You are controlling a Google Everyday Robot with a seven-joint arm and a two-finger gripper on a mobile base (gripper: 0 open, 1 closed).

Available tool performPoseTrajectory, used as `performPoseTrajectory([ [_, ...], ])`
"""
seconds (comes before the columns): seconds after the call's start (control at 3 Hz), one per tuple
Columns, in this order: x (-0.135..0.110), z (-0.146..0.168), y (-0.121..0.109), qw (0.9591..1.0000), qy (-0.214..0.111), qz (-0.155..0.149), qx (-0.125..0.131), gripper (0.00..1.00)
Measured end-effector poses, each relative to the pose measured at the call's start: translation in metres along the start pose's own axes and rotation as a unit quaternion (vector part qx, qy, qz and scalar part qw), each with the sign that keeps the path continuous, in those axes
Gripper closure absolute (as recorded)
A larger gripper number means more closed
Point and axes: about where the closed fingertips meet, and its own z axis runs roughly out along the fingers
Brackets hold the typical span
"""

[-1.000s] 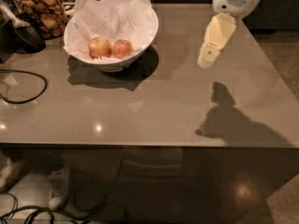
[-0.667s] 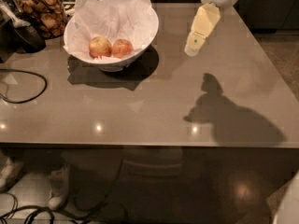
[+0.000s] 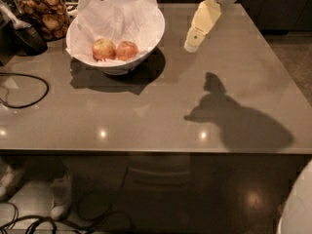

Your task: Pick apple from white bowl

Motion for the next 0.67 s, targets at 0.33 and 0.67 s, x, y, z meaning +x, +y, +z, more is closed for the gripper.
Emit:
performPoseTrajectory([
  [0.33,-0.03,0.009,-0.001,0.9994,-0.017,-0.023,-0.018,0.0],
  [0.67,-0.069,0.019,0.002,0.9972,-0.033,-0.058,-0.034,0.0],
])
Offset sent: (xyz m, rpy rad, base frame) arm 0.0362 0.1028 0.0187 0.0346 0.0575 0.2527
